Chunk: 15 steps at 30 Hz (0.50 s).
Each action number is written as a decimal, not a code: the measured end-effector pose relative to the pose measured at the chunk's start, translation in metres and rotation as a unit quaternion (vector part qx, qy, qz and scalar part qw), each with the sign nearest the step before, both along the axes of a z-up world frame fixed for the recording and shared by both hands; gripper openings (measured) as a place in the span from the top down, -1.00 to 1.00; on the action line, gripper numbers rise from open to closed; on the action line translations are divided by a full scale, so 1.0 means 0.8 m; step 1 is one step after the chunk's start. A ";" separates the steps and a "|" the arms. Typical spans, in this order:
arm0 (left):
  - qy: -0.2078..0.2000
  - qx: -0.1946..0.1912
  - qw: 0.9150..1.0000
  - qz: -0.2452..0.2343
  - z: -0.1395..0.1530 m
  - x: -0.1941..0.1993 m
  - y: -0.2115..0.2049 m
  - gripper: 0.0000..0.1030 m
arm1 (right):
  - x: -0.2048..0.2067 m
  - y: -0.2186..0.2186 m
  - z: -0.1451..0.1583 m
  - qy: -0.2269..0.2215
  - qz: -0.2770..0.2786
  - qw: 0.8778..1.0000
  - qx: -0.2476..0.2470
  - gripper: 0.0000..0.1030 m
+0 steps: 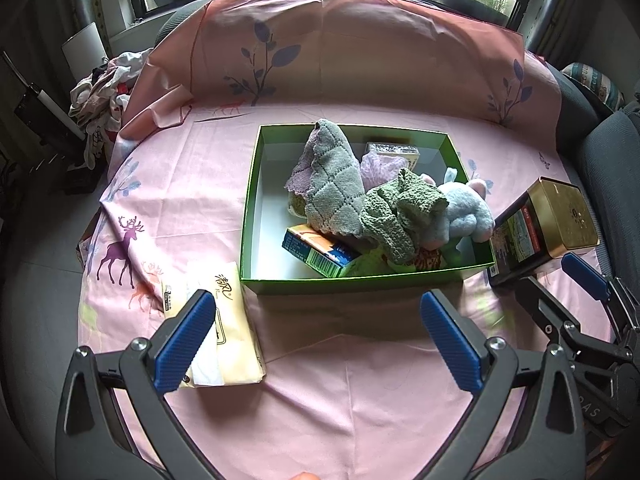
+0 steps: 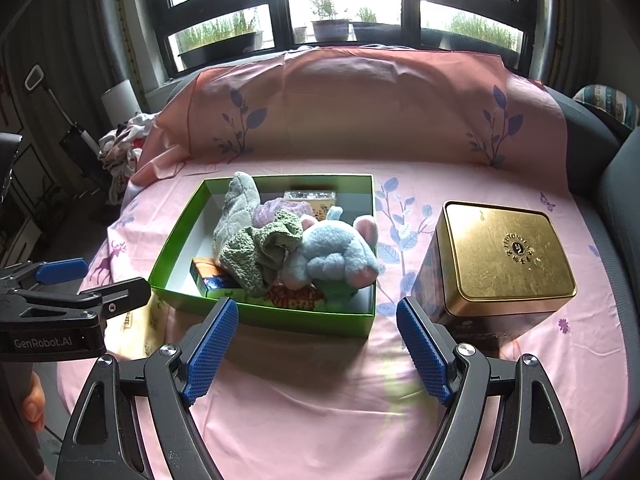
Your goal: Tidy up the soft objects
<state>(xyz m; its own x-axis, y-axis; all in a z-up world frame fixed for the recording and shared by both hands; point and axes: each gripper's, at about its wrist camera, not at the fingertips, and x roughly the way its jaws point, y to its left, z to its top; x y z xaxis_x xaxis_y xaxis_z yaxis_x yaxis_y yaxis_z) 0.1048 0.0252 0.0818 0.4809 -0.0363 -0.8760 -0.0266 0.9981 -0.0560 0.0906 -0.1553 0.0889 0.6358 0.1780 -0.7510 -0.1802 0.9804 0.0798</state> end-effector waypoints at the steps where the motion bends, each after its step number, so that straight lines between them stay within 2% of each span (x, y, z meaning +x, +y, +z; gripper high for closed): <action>1: 0.000 -0.003 1.000 0.001 0.002 0.001 0.002 -0.98 | 0.000 0.000 0.001 -0.001 0.000 1.000 0.001 -0.59; 8: -0.017 -0.007 1.000 0.010 0.023 0.000 0.016 -0.98 | 0.000 0.000 0.009 -0.009 0.002 1.000 0.005 -0.59; 15: -0.010 -0.001 1.000 0.009 0.010 0.003 0.014 -0.98 | 0.005 0.007 0.003 -0.004 0.009 1.000 0.003 -0.59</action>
